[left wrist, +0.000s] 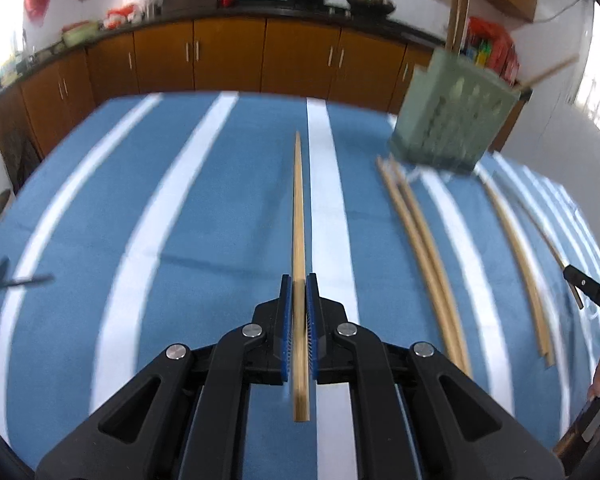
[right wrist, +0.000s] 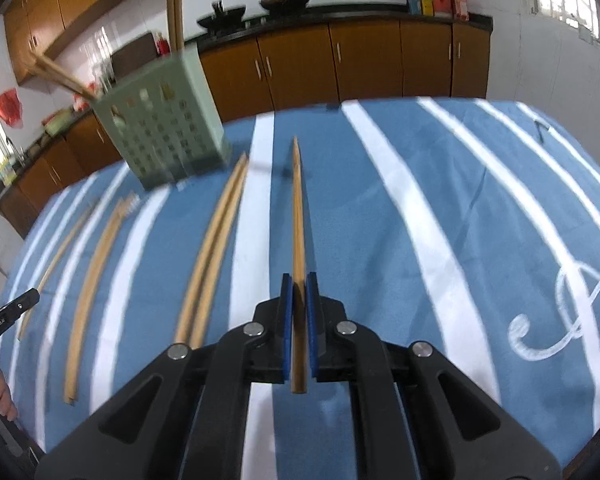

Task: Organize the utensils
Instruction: 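Lift both held chopsticks and carry them above the green holder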

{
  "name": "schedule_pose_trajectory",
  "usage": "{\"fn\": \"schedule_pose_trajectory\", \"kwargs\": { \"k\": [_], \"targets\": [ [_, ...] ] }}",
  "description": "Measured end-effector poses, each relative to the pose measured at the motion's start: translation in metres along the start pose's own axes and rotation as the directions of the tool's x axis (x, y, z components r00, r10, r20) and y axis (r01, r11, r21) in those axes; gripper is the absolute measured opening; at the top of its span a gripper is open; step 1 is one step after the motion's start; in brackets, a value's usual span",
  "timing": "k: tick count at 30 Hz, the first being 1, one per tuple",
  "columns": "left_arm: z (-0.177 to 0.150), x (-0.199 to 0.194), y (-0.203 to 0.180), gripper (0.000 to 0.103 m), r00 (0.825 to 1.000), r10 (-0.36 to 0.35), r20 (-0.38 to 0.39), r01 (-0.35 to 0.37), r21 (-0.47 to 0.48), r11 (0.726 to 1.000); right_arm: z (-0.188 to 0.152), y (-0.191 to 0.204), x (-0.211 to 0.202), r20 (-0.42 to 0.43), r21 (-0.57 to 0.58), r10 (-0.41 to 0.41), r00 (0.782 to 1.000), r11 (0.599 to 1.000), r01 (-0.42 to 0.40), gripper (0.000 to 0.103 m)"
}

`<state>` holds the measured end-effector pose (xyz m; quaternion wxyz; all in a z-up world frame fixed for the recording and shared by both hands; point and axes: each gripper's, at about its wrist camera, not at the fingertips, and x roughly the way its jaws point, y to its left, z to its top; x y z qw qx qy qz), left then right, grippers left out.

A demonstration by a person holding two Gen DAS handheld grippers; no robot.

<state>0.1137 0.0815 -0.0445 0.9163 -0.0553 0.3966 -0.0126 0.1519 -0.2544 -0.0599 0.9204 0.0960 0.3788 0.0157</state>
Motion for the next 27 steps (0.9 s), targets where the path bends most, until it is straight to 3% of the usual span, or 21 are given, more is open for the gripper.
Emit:
{"fn": "schedule_pose_trajectory", "kwargs": {
  "k": [11,22,27],
  "targets": [
    [0.043,-0.054,-0.004,0.007,0.979,-0.018,0.203,0.024,-0.026,0.999,0.035,0.007,-0.053,0.182,-0.003,0.04,0.983,0.999,-0.04,0.008],
    [0.059,-0.068,-0.009,0.007,0.964,-0.03,0.263,0.037,-0.024,0.999,0.052,0.015,-0.079,0.272,-0.019,0.058,0.96,0.998,-0.055,0.008],
    [0.072,-0.079,-0.014,0.007,0.954,-0.047,0.297,0.049,0.002,0.999,0.067,0.022,-0.096,0.329,-0.039,0.083,0.941,0.997,-0.074,0.008]
  ]
}}
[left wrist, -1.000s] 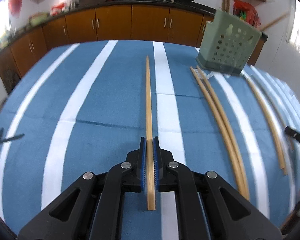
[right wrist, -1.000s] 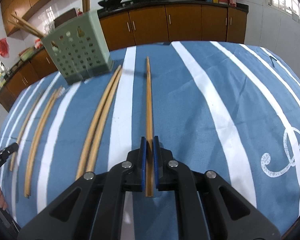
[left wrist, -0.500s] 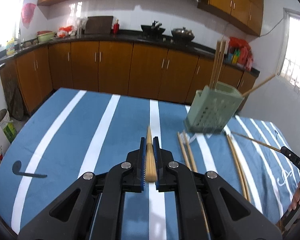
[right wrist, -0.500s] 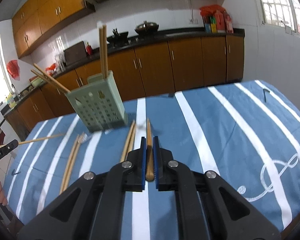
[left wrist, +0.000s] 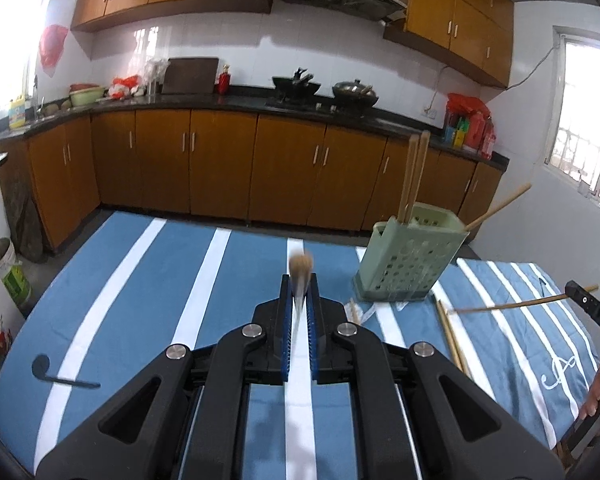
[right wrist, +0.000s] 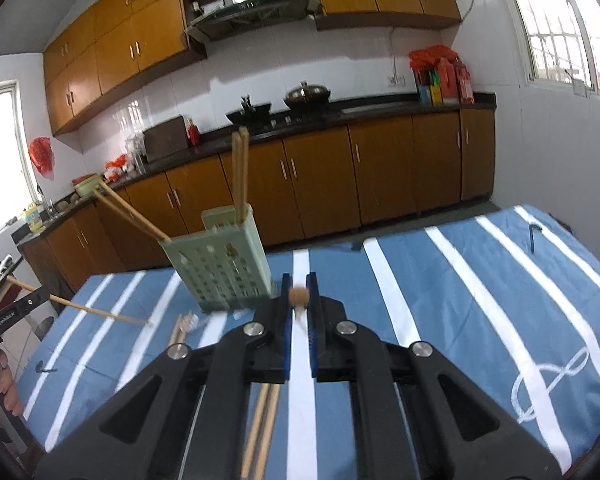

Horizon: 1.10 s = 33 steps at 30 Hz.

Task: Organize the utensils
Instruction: 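Lift both held chopsticks and carry them above the green holder, then lower the chopsticks into the green holder and open both tools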

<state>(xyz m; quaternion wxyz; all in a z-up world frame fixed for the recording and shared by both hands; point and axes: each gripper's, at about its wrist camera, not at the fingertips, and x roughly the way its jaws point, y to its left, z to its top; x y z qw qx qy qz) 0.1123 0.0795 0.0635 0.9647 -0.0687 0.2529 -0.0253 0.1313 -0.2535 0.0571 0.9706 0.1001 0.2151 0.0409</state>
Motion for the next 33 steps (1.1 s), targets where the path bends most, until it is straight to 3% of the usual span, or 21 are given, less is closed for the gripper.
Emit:
{"fn": "schedule_pose_trajectory", "kwargs": {
  "k": [7,10,16,24,29,33],
  "targets": [
    [0.033,-0.019,-0.017,0.007,0.994,-0.074,0.074,0.072,0.03,0.997,0.043,0.019,-0.027,0.113,-0.03,0.065,0.991,0.998,-0.062,0.008],
    [0.043,-0.025,-0.029,0.007,0.988,-0.111,0.105,0.106,0.045,0.993,0.067,0.032,-0.041,0.182,-0.052,0.119,0.976,0.992,-0.111,0.008],
    [0.076,-0.029,-0.063,0.007,0.962,-0.17,0.215,0.156,0.08,0.985,0.101,0.061,-0.054,0.292,-0.104,0.16,0.943,0.985,-0.135,0.007],
    [0.12,-0.013,-0.1,0.007,0.911,-0.179,0.372,0.152,0.101,0.983,0.137,0.069,-0.025,0.388,-0.071,0.128,0.913,0.991,-0.109,0.007],
    [0.12,0.021,-0.102,0.007,0.905,-0.146,0.4,0.124,0.08,0.989,0.146,0.062,0.015,0.383,-0.027,0.096,0.919,0.995,-0.093,0.008],
    [0.107,0.05,-0.098,0.007,0.918,-0.139,0.371,0.129,0.053,0.99,0.139,0.064,0.049,0.327,-0.03,0.091,0.941,0.996,-0.086,0.007]
  ]
}}
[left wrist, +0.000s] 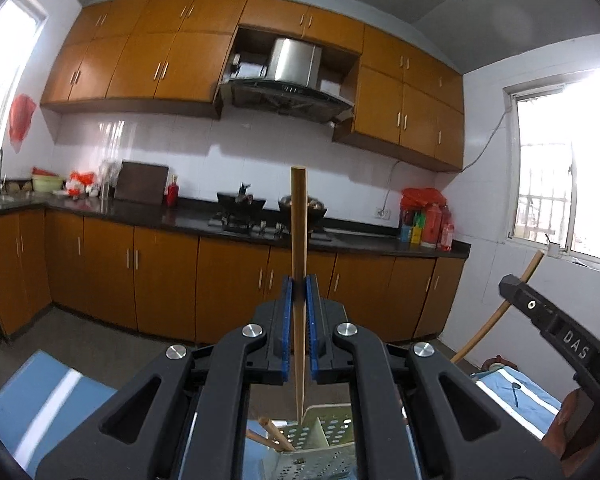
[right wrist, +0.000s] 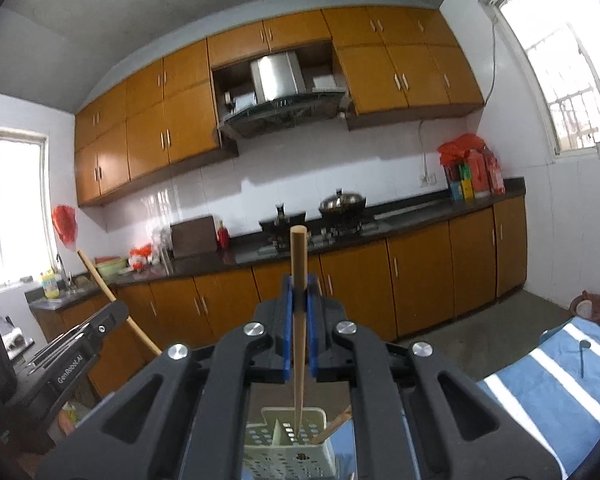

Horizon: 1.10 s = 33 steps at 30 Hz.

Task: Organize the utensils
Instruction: 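Lower the chopsticks into the green holder and open both tools, then move both open tools back down to the chopsticks on the table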

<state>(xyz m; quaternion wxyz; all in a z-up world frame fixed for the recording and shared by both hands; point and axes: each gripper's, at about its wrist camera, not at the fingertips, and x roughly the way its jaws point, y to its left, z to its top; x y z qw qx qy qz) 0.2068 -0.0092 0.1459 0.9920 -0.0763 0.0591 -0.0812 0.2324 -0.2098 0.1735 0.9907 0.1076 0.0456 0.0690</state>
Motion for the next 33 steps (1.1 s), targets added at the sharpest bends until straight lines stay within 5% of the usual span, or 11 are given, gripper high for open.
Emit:
{"fn": "schedule_pose_trajectory", "kwargs": {
  "k": [11,15,27,30,33],
  "targets": [
    [-0.028,0.014,0.004,0.009,0.993,-0.031,-0.117,0.028,-0.03,0.999,-0.035,0.0,0.028,-0.122,0.025,0.012,0.992,1.0,-0.009,0.014],
    [-0.023,0.006,0.004,0.039,0.993,-0.029,-0.111,0.027,-0.024,0.999,-0.032,0.004,0.024,-0.119,0.009,0.009,0.993,1.0,-0.008,0.02],
    [-0.005,-0.028,0.006,0.039,0.996,-0.01,-0.092,0.008,-0.022,1.0,-0.028,0.002,-0.039,-0.114,-0.01,-0.002,0.994,1.0,0.001,0.025],
    [-0.01,-0.049,0.012,0.041,0.994,0.012,-0.108,-0.014,-0.014,1.0,-0.045,-0.008,-0.057,-0.164,-0.004,-0.014,0.986,1.0,0.014,0.028],
    [-0.033,-0.071,0.025,0.043,0.982,0.049,-0.18,-0.05,-0.001,0.999,-0.086,-0.023,-0.064,-0.292,-0.013,-0.038,0.956,0.999,0.036,0.028]
  ]
}}
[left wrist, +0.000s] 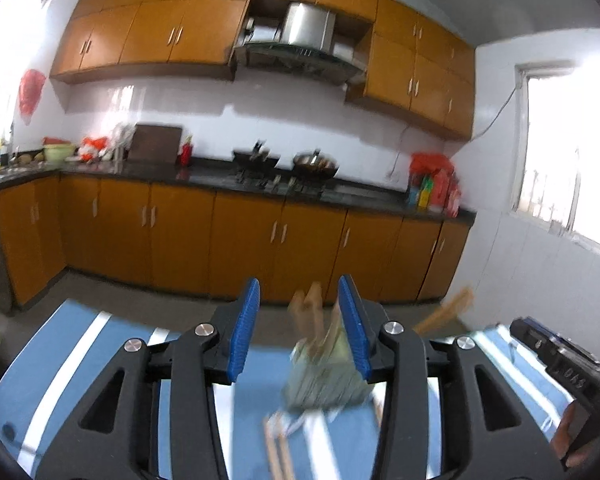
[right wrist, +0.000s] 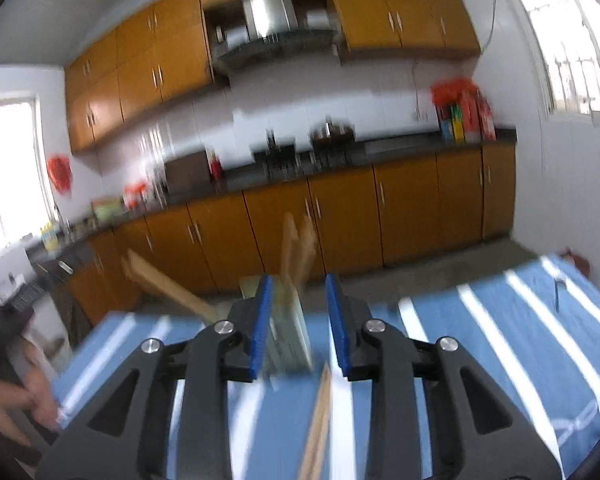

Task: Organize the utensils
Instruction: 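Move both open tools back down to the chopsticks on the table, then grasp a wooden chopstick with the right tool while the left tool grasps another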

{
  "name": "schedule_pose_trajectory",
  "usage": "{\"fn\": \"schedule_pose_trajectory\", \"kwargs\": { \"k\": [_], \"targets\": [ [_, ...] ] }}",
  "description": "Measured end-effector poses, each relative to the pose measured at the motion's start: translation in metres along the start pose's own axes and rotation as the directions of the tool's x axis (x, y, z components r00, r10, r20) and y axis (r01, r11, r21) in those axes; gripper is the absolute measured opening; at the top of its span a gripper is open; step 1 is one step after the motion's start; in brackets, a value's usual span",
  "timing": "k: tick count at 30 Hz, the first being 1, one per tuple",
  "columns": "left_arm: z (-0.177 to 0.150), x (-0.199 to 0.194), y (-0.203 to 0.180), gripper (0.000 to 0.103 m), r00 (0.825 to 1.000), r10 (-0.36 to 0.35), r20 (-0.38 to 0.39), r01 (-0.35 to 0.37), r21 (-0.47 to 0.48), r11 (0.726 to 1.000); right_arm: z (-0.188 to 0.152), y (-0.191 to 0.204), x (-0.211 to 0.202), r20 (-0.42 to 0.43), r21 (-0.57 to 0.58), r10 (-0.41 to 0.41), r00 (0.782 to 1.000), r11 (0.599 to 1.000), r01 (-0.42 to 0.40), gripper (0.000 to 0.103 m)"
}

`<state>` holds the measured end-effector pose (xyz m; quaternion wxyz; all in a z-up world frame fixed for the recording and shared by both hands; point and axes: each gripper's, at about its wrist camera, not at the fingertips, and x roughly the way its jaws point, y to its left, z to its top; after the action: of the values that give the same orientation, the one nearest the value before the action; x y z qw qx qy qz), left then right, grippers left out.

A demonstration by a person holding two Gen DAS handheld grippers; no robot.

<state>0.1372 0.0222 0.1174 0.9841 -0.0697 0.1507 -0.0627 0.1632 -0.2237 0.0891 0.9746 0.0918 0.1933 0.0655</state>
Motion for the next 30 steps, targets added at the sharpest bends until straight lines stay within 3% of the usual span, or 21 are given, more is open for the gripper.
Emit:
{"fn": "schedule_pose_trajectory", "kwargs": {
  "k": [3,6,9,12,18,20,27,30],
  "targets": [
    [-0.031,-0.001,0.014,0.043,0.993,0.039,-0.109,-0.038,0.01,0.999,-0.049,-0.013,0.02,-0.176,0.017,0.0,0.984,1.0,0.003,0.028],
    [-0.072,0.004,0.031,0.043,0.969,0.074,-0.236,-0.073,0.013,0.997,-0.107,-0.02,0.043,-0.36,0.036,0.01,0.933,0.999,0.003,0.021],
    [-0.101,0.009,0.044,0.043,0.94,0.08,-0.333,-0.089,-0.01,0.996,-0.145,-0.019,0.053,-0.453,0.048,0.02,0.891,0.999,0.002,0.018],
    [-0.122,0.008,0.049,0.043,0.92,0.074,-0.386,-0.091,-0.025,0.996,-0.159,-0.012,0.053,-0.471,0.058,0.031,0.881,0.998,-0.004,0.018],
    [-0.142,0.006,0.039,0.043,0.903,0.052,-0.425,-0.062,-0.009,0.998,-0.163,-0.006,0.059,-0.493,0.031,0.015,0.87,1.0,0.001,0.016],
    [-0.144,0.008,0.034,0.043,0.899,0.045,-0.435,-0.05,0.0,0.999,-0.163,-0.003,0.06,-0.484,-0.002,-0.017,0.875,1.0,0.019,0.009],
    [-0.161,0.013,0.018,0.043,0.879,0.011,-0.477,-0.005,0.014,1.0,-0.157,-0.027,0.061,-0.462,0.02,-0.093,0.882,0.993,0.114,0.008],
    [-0.168,0.018,0.011,0.036,0.865,0.001,-0.501,0.012,0.024,1.0,-0.157,-0.032,0.06,-0.459,0.023,-0.092,0.884,0.993,0.115,0.008]
  ]
}}
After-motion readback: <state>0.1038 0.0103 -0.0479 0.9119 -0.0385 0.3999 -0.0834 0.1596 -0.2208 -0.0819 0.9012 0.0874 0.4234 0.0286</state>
